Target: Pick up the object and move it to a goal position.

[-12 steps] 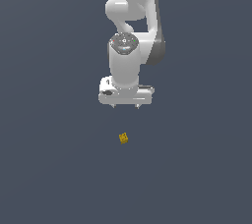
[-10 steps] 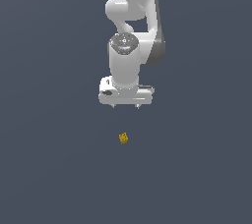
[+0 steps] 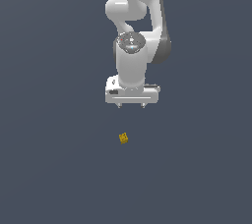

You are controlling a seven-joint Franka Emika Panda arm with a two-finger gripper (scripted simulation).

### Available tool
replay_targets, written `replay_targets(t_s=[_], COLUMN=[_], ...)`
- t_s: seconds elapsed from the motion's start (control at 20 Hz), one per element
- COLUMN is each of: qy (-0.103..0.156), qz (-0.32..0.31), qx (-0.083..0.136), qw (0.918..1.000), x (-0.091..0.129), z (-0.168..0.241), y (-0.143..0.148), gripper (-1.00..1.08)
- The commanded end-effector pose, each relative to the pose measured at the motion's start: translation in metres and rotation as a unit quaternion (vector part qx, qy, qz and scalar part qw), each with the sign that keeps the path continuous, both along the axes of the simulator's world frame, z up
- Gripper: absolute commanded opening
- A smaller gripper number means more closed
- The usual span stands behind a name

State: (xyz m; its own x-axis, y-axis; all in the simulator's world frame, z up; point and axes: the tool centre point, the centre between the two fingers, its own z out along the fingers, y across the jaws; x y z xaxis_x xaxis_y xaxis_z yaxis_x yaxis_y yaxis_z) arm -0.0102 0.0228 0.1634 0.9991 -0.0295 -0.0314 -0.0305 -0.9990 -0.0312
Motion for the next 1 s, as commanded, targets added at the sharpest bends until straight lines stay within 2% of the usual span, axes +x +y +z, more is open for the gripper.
replay_targets(t_s=[0.0, 0.45, 0.95], qy=[0.000, -0.003, -0.011], qz=[-0.001, 0.031, 0.121], qx=[0.000, -0.003, -0.009], qw=[1.0000, 0.9995, 0.9925], x=[0.000, 0.017, 0.063], z=[0.000, -0.012, -0.050], y=[0.000, -0.004, -0.017], gripper=[1.00, 1.00, 1.00])
